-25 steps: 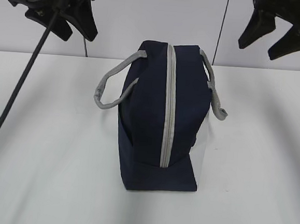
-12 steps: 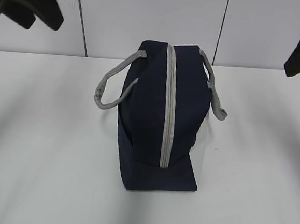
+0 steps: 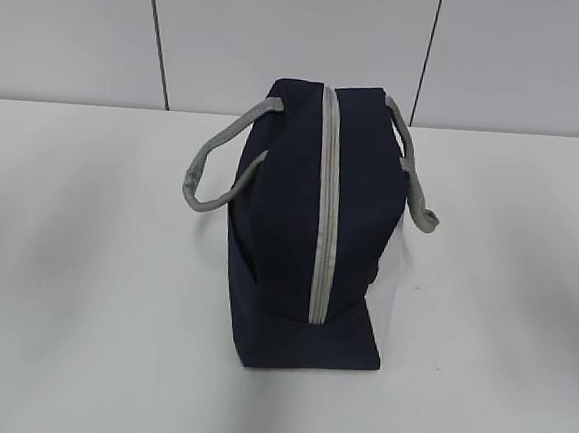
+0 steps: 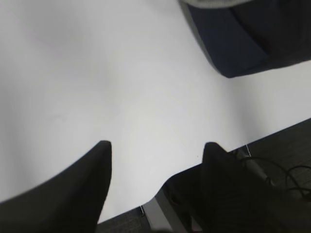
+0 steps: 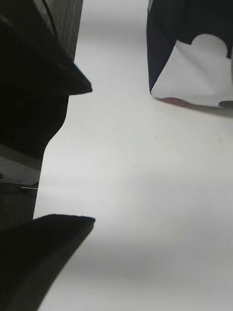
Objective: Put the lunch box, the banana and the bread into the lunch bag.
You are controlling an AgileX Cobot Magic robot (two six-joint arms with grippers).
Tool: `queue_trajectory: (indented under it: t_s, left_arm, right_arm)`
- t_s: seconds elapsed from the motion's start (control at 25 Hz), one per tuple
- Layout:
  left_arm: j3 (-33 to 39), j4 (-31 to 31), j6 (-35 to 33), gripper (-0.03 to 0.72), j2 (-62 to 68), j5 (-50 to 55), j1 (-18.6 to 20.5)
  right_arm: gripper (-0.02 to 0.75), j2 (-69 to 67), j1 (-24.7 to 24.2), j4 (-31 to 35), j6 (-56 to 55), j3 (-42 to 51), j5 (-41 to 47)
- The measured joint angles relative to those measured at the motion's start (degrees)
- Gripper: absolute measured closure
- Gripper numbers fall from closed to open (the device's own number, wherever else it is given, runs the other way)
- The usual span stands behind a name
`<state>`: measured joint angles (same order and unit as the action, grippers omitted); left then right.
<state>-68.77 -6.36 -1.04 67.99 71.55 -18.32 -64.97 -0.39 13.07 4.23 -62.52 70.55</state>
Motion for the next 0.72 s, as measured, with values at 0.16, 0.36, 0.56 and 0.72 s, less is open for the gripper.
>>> queue_trajectory:
  t_s: [0.16, 0.36, 0.56, 0.72]
  left_arm:
    - [7.48, 0.69, 0.0, 0.272, -7.93, -0.63, 0.0]
    - [17.0, 1.27, 0.05, 0.273, -18.24, -3.06, 0.0]
    - [27.12, 1.45, 0.05, 0.273, -27.8, -5.25, -0.07]
    - [33.66, 2.03, 0.16, 0.273, -34.04, -5.65, -1.41]
  right_arm:
    - [0.158, 9.37, 0.0, -2.2, 0.0, 9.13, -2.49]
    - [0.158, 16.96, 0.0, -3.06, -0.11, 17.23, -3.25]
    - [0.158, 23.22, 0.0, -3.19, -0.11, 25.01, -3.25]
    - [0.157, 27.0, 0.0, -3.34, -0.11, 30.33, -3.25]
